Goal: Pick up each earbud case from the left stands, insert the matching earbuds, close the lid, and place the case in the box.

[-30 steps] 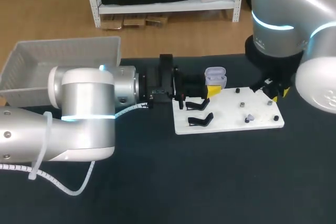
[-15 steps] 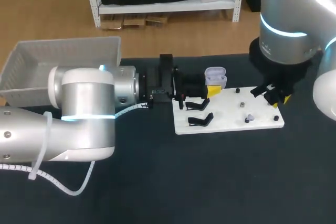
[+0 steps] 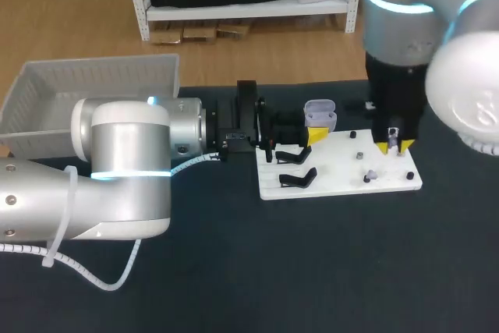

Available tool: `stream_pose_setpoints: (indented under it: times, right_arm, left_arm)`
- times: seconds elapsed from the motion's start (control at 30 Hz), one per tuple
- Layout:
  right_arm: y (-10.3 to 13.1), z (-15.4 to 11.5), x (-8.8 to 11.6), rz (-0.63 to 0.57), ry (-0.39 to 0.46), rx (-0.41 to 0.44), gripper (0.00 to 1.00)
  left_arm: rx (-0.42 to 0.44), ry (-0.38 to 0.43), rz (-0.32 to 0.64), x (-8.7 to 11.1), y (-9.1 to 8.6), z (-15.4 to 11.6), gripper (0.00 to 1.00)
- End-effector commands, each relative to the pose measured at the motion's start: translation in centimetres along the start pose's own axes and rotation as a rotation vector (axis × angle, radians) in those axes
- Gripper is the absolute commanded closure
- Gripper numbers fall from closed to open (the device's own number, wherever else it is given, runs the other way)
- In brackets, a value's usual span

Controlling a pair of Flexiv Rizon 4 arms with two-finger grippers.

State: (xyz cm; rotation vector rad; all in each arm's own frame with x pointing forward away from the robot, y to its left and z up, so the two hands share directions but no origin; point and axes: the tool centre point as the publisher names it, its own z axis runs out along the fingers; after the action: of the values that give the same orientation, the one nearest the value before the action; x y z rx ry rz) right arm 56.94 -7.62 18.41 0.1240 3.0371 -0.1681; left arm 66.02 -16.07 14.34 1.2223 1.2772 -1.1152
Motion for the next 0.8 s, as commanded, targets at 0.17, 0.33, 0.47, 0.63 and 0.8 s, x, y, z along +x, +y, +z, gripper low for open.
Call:
stream_pose_setpoints:
  times: [0.17,0.33,0.47,0.63,0.8]
  right_arm:
    - [1.4,-1.3,0.3,0.35,0.049,-0.011,1.0]
    - [1.4,-1.3,0.3,0.35,0.049,-0.011,1.0]
    - [1.4,-1.3,0.3,0.35,0.049,-0.011,1.0]
    - [3.2,-1.9,-0.3,0.3,0.059,-0.01,1.0]
    - [5.5,-3.2,-1.7,0.255,0.066,-0.018,1.0]
  left_arm:
    - [-0.01,-0.008,0.005,0.2,-0.2,0.0,1.0]
    - [-0.01,-0.008,0.005,0.2,-0.2,0.0,1.0]
    - [-0.01,-0.008,0.005,0.2,-0.2,0.0,1.0]
    - [-0.01,-0.008,0.005,0.2,-0.2,0.0,1.0]
    - [-0.01,-0.008,0.005,0.2,-0.2,0.0,1.0]
